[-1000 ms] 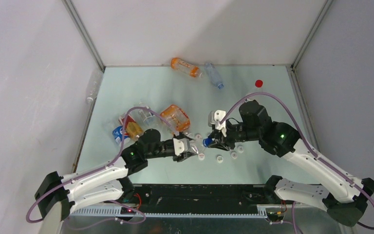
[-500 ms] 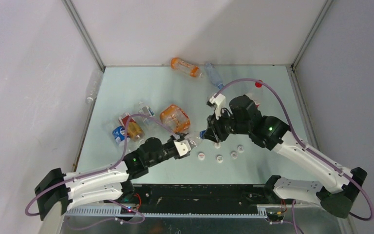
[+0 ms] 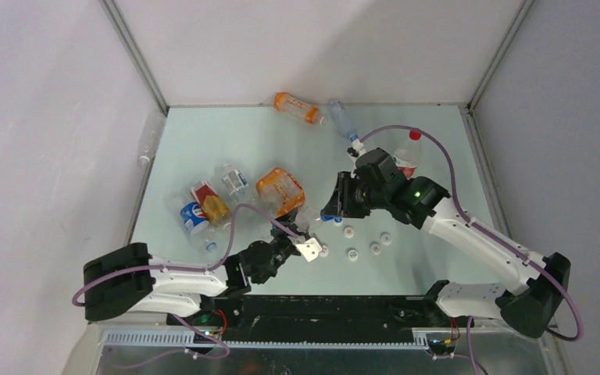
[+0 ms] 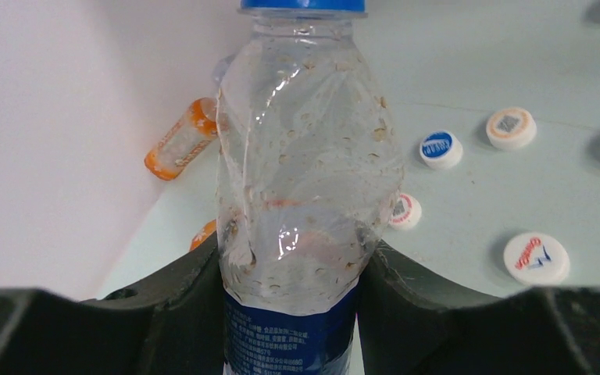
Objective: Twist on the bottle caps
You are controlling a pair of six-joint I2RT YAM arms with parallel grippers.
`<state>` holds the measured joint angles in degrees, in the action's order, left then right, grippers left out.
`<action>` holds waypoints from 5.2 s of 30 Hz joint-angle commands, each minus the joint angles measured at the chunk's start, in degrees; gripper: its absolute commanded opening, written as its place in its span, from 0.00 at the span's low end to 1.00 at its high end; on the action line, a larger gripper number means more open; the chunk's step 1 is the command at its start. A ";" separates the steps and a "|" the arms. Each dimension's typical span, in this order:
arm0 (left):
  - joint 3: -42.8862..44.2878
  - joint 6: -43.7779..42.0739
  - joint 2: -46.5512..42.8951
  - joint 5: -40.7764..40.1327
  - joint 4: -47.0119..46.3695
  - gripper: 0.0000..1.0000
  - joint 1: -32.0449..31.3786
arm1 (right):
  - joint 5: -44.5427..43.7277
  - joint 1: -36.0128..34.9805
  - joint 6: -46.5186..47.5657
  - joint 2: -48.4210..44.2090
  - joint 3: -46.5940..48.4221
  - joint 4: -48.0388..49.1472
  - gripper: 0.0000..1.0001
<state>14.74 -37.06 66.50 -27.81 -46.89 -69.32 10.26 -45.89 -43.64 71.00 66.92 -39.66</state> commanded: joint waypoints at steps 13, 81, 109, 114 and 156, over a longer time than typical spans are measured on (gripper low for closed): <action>1.89 5.18 2.64 -2.03 -27.15 0.24 -2.40 | 1.46 0.24 -8.13 -3.27 -0.91 5.85 0.24; 9.42 29.51 -3.87 40.15 3.81 0.24 9.55 | 26.49 7.50 64.69 -20.05 1.73 1.09 0.69; 10.57 28.09 -3.95 41.93 2.22 0.23 9.55 | 26.77 5.53 64.90 -14.15 1.73 -1.11 0.45; 11.44 26.50 -4.05 40.67 2.25 0.22 9.55 | 26.03 4.82 60.45 -12.50 1.73 -0.78 0.31; 5.83 28.59 -5.29 30.39 1.46 0.19 8.58 | 13.31 2.25 47.25 -22.07 0.43 2.72 0.78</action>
<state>19.18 -12.01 64.71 -9.96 -47.33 -62.48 14.09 -44.01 -14.15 50.74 66.96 -37.60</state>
